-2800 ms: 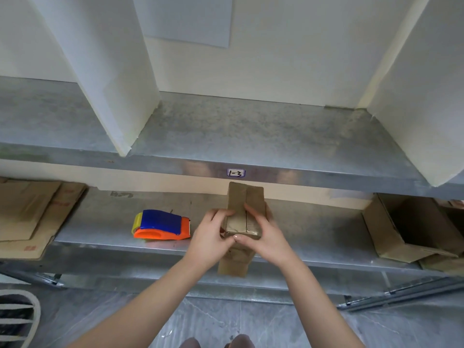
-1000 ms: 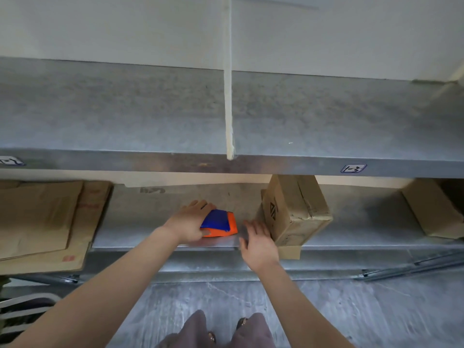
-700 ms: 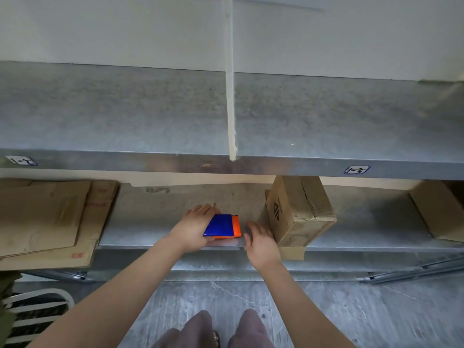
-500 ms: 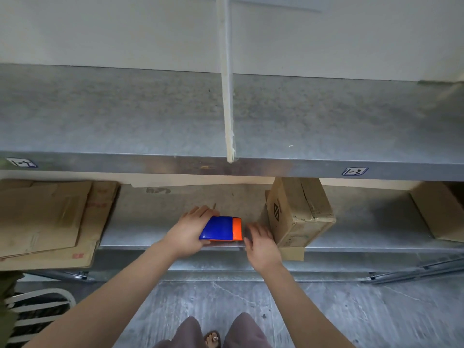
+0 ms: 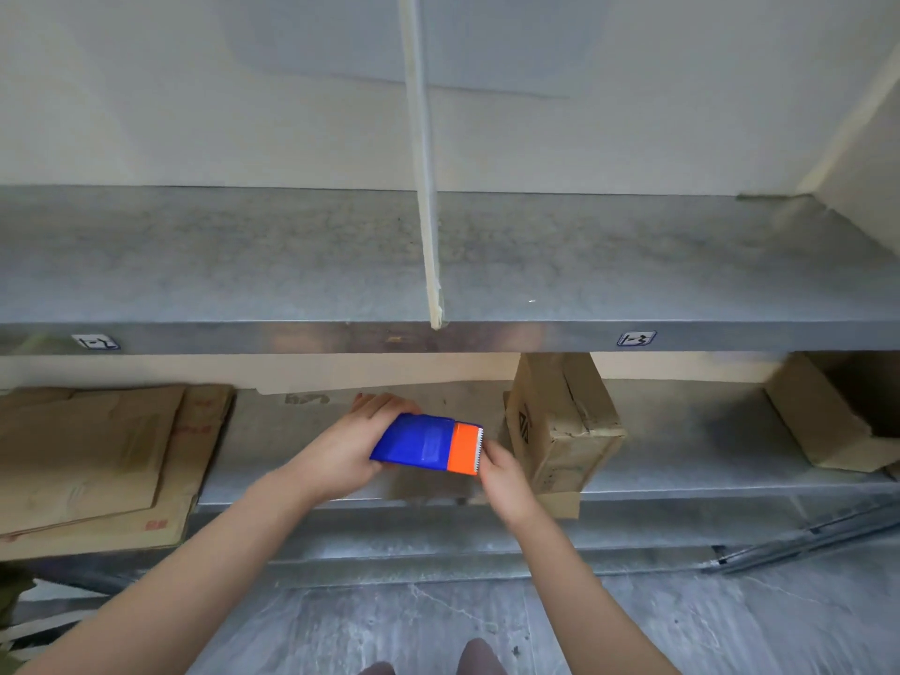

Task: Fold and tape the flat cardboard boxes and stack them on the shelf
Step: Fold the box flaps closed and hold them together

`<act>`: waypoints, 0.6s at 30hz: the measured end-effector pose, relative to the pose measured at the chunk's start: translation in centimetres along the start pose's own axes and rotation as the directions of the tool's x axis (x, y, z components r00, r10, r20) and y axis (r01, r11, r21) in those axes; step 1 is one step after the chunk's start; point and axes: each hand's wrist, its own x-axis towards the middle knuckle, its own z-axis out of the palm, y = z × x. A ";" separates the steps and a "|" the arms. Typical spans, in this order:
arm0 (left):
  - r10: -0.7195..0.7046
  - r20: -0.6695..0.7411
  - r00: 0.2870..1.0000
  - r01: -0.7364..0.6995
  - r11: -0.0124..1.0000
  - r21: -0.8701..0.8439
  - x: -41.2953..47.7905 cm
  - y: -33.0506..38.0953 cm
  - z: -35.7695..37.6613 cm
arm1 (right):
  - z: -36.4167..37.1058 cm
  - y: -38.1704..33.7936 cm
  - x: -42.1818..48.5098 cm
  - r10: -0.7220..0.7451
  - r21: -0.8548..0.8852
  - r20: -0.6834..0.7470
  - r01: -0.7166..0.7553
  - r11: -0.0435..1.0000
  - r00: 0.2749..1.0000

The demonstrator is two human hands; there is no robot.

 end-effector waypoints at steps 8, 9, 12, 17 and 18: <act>0.012 -0.009 1.000 -0.013 0.999 -0.044 -0.1 2.1 -1.8 | -3.2 -4.0 -4.2 -0.367 -0.361 -0.290 0.254 0.897 0.884; 0.009 -0.007 1.000 -0.010 0.998 -0.060 -0.1 2.4 -1.9 | -3.5 -4.6 -4.7 -0.398 -0.403 -0.308 0.260 0.878 0.864; 0.003 -0.001 1.000 -0.003 0.997 -0.079 0.1 3.6 -2.1 | -5.3 -5.3 -5.9 -0.444 -0.492 -0.382 0.229 0.840 0.810; 0.016 0.009 1.000 -0.014 0.992 -0.122 0.9 6.1 -1.6 | -9.3 -5.2 -7.7 -0.403 -0.493 -0.466 0.148 0.857 0.787; 0.018 0.008 1.000 -0.017 0.993 -0.117 1.0 6.2 -1.7 | -10.9 -5.0 -7.8 -0.371 -0.478 -0.508 0.104 0.872 0.777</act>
